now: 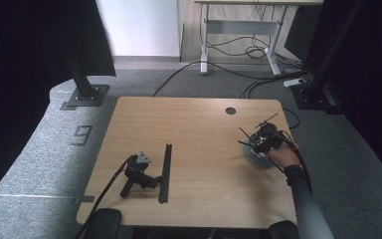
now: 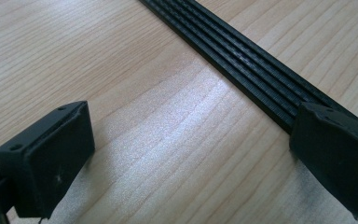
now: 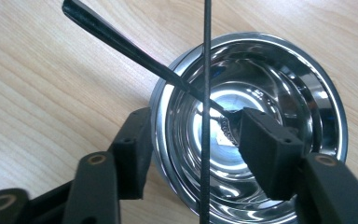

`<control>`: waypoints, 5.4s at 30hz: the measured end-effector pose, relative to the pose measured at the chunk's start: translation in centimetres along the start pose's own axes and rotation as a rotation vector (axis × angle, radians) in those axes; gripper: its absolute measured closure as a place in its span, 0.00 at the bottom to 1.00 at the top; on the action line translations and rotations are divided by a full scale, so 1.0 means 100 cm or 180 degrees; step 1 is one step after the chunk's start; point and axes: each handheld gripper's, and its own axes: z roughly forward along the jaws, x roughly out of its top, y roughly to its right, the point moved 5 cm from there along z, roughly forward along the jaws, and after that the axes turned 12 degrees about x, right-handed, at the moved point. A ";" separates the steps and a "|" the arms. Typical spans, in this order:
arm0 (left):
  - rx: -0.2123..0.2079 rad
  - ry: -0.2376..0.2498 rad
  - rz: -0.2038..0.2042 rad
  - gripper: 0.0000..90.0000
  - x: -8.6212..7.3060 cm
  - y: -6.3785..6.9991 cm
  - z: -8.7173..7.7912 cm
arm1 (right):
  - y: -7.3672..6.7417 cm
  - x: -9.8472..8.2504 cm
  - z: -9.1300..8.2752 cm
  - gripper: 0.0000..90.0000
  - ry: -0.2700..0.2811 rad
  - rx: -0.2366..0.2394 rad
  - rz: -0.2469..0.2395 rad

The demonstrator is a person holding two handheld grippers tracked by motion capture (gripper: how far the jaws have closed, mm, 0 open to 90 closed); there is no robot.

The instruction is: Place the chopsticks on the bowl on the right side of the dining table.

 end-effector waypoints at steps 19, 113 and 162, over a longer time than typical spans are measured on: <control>0.0000 0.0000 0.0011 0.00 0.000 0.000 0.000 | 0.018 -0.048 -0.020 0.10 0.1416 0.0110 0.0476; 0.0005 -0.0004 0.0013 0.00 0.000 0.000 0.000 | 0.084 -0.107 -0.016 0.02 0.1570 -0.0242 0.0974; 0.0004 0.0001 0.0004 0.00 0.000 0.000 0.000 | 0.066 -0.040 -0.002 0.01 0.1403 -0.0237 0.0739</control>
